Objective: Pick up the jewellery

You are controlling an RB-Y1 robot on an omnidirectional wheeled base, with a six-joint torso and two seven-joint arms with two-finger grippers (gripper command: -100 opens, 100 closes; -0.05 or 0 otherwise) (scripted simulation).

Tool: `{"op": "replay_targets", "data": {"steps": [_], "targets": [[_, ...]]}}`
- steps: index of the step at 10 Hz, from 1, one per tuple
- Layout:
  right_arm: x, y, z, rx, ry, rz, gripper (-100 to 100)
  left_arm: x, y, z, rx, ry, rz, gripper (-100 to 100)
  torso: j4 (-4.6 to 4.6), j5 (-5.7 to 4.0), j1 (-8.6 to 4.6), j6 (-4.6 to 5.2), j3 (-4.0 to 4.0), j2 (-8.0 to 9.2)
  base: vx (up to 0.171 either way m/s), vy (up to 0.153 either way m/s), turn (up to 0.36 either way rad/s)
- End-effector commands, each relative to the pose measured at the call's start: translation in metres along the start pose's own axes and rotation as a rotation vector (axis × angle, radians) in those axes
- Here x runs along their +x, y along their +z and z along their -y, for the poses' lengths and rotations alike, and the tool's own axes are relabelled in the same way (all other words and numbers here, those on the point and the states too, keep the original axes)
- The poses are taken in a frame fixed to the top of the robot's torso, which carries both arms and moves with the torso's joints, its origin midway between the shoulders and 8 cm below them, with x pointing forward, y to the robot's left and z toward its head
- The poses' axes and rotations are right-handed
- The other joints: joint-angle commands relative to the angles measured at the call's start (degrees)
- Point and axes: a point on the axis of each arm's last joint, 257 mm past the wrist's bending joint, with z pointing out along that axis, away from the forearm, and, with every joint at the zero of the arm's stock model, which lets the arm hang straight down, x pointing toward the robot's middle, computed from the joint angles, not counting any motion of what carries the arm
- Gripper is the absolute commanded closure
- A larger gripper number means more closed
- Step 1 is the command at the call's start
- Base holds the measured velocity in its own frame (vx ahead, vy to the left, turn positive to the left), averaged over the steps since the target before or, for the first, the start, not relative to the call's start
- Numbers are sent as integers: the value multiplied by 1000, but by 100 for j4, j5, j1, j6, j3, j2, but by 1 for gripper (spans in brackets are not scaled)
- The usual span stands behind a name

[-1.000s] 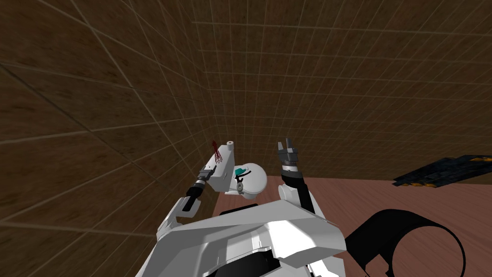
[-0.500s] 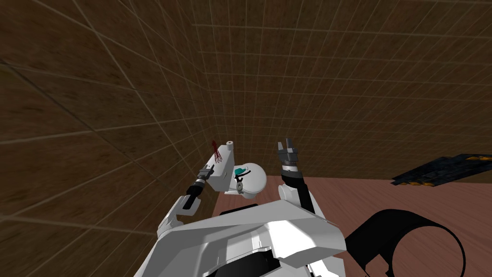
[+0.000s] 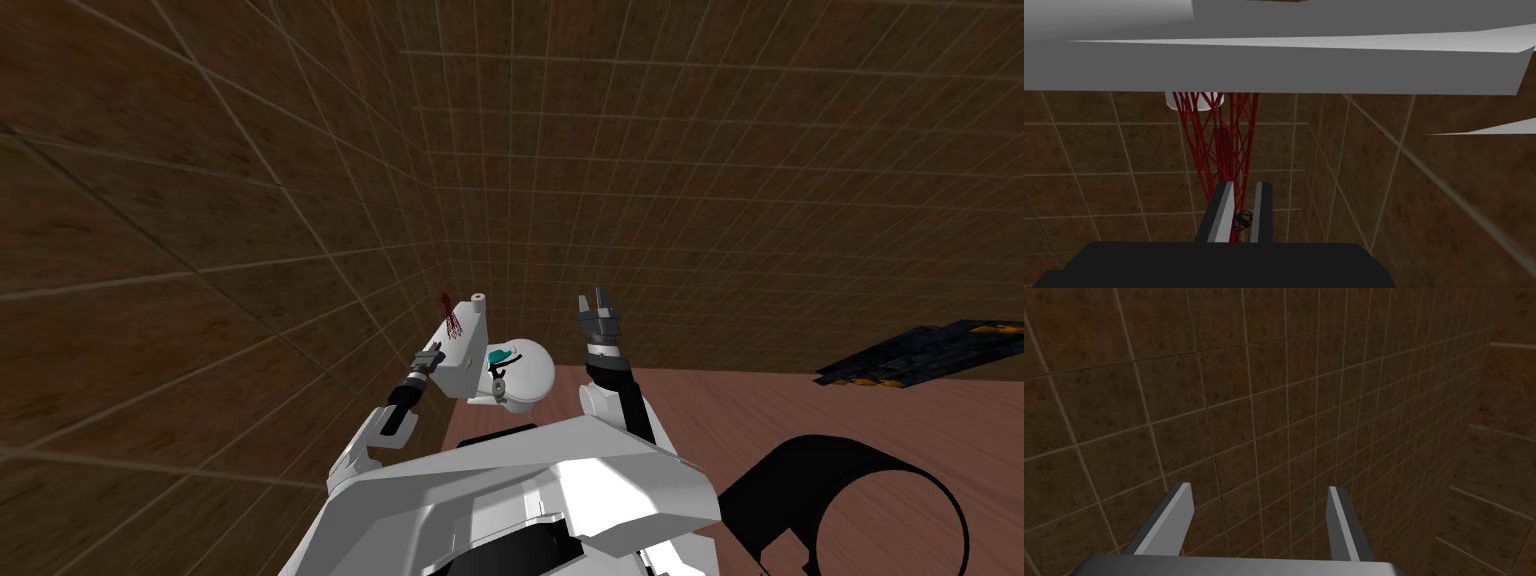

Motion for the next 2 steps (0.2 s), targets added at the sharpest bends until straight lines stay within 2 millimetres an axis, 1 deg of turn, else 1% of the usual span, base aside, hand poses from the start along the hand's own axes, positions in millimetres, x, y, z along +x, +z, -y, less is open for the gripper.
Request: {"op": "replay_targets", "data": {"steps": [1,2], "targets": [[0,0,0,0,0,0,0,0,0,0,0,0,0,100,0,0,0,0,0,0,0,0,0],[0,0,0,0,0,0,0,0,0,0,0,0,0,0,0,0,0,0,0,0,0,0,0]]}}
